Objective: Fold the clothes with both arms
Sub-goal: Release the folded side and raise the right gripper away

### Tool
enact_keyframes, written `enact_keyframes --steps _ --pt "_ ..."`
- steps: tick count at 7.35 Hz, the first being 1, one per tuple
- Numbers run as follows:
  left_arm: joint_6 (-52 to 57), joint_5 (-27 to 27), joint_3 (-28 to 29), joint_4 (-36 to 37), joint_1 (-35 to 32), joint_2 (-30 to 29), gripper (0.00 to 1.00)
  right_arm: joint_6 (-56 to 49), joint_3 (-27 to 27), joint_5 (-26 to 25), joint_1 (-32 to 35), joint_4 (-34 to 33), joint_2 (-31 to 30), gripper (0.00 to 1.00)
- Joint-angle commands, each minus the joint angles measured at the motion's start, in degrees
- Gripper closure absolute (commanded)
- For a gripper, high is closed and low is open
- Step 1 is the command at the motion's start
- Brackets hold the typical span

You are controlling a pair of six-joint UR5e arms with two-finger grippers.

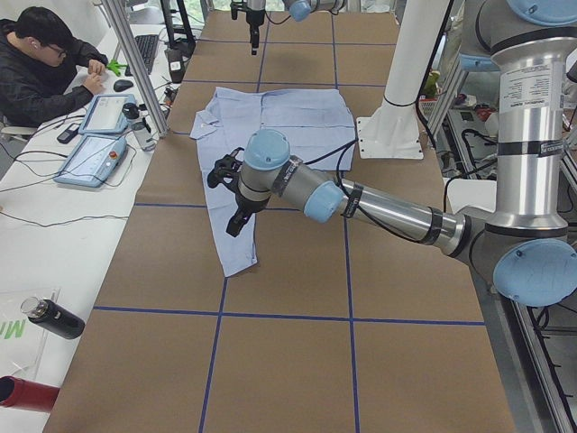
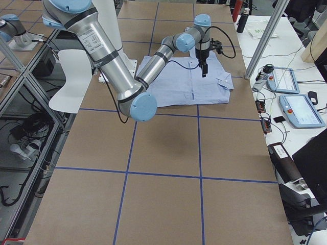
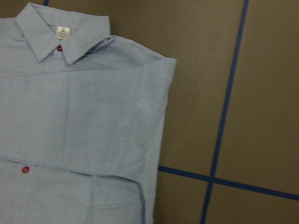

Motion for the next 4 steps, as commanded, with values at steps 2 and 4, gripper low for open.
enact_keyframes --steps 2,4 --pt "-22.02 8.78 7.54 -15.65 6.38 -0.77 0.0 -30.0 5.52 12.95 18.57 -0.5 -20.48 0.0" --pt "-31.69 8.98 20.81 -31.84 6.75 -4.26 0.0 -43.23 5.26 13.78 27.22 -0.5 -29.38 0.0"
